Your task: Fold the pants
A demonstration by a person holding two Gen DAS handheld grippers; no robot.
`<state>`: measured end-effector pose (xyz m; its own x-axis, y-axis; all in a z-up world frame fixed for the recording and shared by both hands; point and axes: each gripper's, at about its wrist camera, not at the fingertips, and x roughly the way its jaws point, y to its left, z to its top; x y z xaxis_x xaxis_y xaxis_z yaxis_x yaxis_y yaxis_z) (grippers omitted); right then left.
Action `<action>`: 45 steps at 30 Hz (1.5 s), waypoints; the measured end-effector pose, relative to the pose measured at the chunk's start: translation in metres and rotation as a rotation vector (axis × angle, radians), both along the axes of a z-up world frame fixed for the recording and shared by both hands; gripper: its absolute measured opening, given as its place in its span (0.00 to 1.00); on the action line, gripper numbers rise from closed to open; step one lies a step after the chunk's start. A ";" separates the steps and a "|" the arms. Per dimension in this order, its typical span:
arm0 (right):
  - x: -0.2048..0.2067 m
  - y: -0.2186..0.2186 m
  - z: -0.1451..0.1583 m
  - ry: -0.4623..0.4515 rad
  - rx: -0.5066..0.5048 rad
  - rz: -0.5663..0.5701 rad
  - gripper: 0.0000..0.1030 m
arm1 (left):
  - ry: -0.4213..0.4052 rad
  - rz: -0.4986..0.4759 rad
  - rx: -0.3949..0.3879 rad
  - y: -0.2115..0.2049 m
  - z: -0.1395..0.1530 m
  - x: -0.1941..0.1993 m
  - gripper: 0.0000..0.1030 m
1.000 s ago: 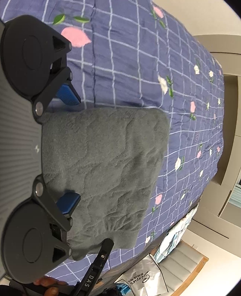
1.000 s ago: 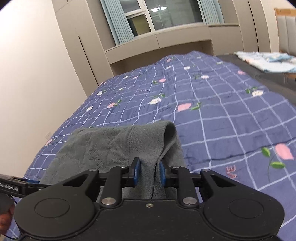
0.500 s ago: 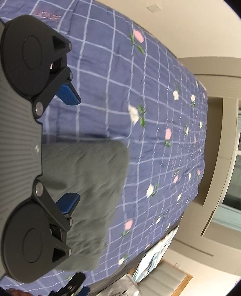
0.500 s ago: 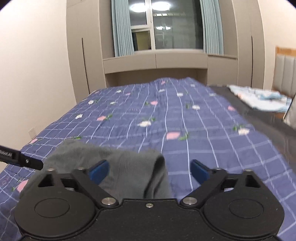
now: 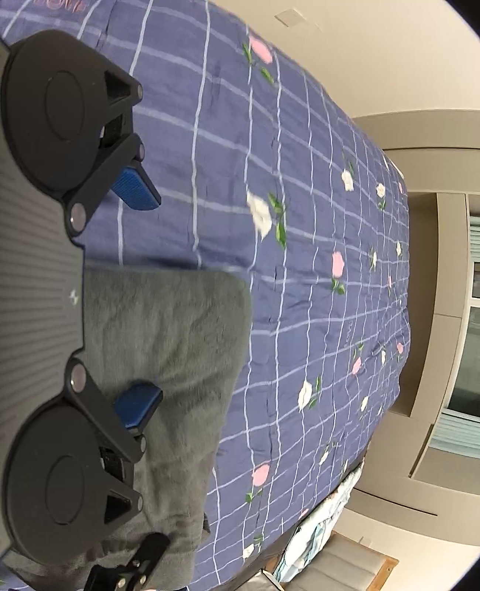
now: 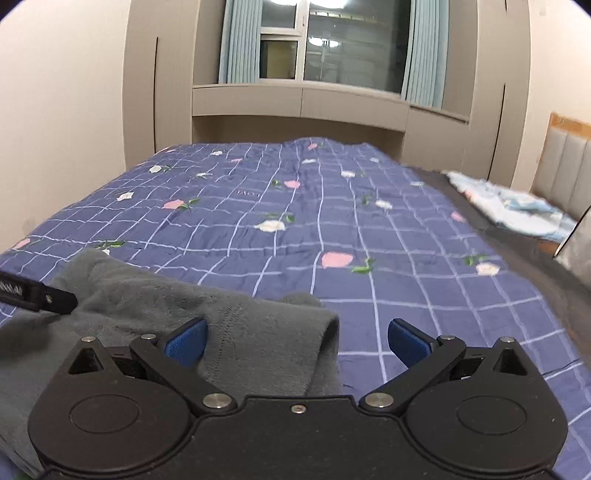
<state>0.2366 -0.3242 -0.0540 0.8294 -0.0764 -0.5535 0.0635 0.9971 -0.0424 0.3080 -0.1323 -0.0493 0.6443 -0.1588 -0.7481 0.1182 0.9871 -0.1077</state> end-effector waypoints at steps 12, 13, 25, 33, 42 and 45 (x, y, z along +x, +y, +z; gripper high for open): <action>0.024 -0.030 -0.034 0.012 0.049 -0.020 0.99 | -0.012 -0.003 0.035 -0.033 -0.018 0.002 1.00; 0.024 -0.031 -0.035 0.013 0.061 -0.020 0.99 | -0.014 -0.004 0.032 -0.033 -0.018 0.002 1.00; -0.010 -0.016 -0.004 -0.006 0.047 0.006 1.00 | 0.020 -0.009 -0.005 -0.016 0.005 -0.009 0.99; -0.047 0.004 0.002 -0.004 0.022 0.007 1.00 | 0.003 -0.062 0.020 -0.020 0.010 -0.043 0.99; -0.080 0.000 -0.017 0.032 0.118 -0.054 1.00 | 0.020 -0.059 -0.016 -0.013 -0.005 -0.072 0.99; -0.086 0.002 -0.020 0.040 0.118 -0.064 1.00 | 0.031 -0.066 -0.017 -0.012 -0.006 -0.077 0.99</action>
<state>0.1503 -0.3222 -0.0738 0.8022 -0.0610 -0.5939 0.1276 0.9893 0.0709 0.2314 -0.1439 -0.0557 0.6083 -0.2134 -0.7645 0.1796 0.9752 -0.1293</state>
